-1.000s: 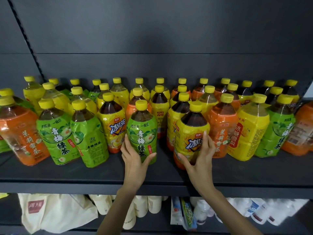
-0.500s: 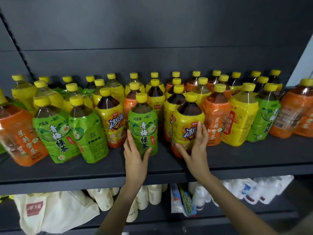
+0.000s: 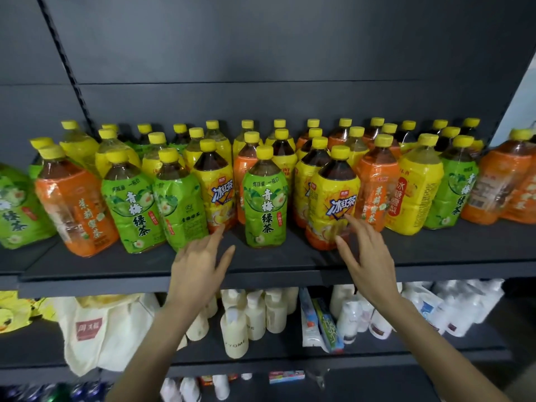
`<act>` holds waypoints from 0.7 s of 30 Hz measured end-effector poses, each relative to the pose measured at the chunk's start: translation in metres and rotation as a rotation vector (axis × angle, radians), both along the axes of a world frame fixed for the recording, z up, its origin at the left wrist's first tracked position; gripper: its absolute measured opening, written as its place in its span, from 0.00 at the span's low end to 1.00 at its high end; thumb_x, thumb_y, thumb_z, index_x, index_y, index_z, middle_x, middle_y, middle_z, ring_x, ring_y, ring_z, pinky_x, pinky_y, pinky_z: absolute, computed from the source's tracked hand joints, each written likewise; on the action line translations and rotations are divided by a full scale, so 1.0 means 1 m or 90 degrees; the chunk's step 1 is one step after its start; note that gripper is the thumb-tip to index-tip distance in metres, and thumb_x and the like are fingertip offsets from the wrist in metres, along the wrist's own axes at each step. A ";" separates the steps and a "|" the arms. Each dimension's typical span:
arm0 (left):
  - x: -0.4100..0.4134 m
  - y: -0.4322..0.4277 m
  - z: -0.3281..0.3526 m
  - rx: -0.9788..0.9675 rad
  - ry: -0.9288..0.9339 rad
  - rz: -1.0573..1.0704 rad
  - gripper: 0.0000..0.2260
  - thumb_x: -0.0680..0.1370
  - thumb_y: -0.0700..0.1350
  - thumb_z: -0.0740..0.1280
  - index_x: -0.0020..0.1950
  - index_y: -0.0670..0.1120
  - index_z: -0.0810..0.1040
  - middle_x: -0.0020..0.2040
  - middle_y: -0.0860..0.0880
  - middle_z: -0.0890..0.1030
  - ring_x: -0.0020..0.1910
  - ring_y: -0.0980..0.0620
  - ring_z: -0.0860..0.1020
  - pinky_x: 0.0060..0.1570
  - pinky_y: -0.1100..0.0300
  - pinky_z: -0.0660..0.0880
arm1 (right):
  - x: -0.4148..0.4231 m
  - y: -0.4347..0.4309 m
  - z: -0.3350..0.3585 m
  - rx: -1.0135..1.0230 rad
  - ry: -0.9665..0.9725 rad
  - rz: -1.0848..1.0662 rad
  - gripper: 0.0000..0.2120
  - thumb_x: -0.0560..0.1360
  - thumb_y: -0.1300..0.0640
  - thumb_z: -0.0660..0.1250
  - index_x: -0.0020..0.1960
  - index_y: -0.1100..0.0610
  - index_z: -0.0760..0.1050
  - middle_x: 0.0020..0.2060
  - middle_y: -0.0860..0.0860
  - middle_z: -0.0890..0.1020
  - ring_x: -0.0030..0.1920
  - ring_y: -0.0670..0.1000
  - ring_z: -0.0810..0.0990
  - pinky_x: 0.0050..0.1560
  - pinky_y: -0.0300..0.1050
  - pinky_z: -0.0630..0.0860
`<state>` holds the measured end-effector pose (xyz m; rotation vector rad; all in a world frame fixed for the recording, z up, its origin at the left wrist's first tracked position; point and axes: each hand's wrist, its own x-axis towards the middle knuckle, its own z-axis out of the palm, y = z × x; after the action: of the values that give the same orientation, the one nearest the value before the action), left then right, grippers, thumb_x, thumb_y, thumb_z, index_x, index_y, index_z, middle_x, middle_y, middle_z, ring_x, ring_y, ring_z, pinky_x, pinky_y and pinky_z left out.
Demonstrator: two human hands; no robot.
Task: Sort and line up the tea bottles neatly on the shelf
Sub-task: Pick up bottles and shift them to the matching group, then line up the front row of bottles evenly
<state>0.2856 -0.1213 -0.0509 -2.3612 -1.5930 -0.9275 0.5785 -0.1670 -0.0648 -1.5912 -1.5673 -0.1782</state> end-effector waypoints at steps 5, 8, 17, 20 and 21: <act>-0.049 -0.054 0.026 0.011 -0.039 0.129 0.19 0.79 0.51 0.64 0.65 0.42 0.75 0.49 0.40 0.82 0.47 0.37 0.80 0.40 0.46 0.76 | -0.002 -0.033 0.025 -0.044 0.010 0.056 0.21 0.78 0.43 0.55 0.66 0.53 0.69 0.61 0.48 0.75 0.62 0.50 0.72 0.56 0.49 0.71; -0.081 -0.089 0.033 -0.002 -0.034 0.197 0.23 0.77 0.56 0.63 0.67 0.44 0.74 0.54 0.41 0.81 0.51 0.37 0.79 0.36 0.47 0.75 | -0.001 -0.057 0.033 -0.052 -0.029 0.073 0.22 0.79 0.41 0.56 0.67 0.52 0.69 0.62 0.47 0.75 0.61 0.51 0.72 0.54 0.49 0.71; -0.125 -0.172 0.030 -0.065 -0.019 0.293 0.21 0.76 0.57 0.64 0.66 0.50 0.74 0.54 0.45 0.81 0.50 0.37 0.78 0.38 0.47 0.74 | -0.024 -0.105 0.021 -0.146 -0.106 0.119 0.32 0.77 0.35 0.50 0.74 0.52 0.62 0.68 0.49 0.70 0.68 0.51 0.67 0.64 0.49 0.66; -0.133 -0.181 0.033 -0.058 -0.031 0.298 0.20 0.75 0.53 0.64 0.66 0.49 0.75 0.51 0.44 0.81 0.49 0.38 0.78 0.37 0.50 0.69 | -0.044 -0.109 0.021 -0.130 -0.115 0.117 0.28 0.79 0.37 0.51 0.72 0.53 0.65 0.66 0.50 0.74 0.65 0.52 0.71 0.61 0.48 0.68; -0.140 -0.182 0.032 -0.061 -0.035 0.295 0.20 0.75 0.54 0.63 0.66 0.49 0.75 0.50 0.44 0.81 0.49 0.38 0.78 0.37 0.51 0.68 | -0.051 -0.109 0.021 -0.118 -0.113 0.117 0.28 0.79 0.37 0.50 0.71 0.53 0.67 0.64 0.50 0.75 0.64 0.52 0.72 0.59 0.48 0.69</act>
<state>0.1455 -0.3031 -0.0184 -1.8946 -2.1192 -0.8318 0.5271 -0.2760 -0.0435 -1.5962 -1.9049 -0.0766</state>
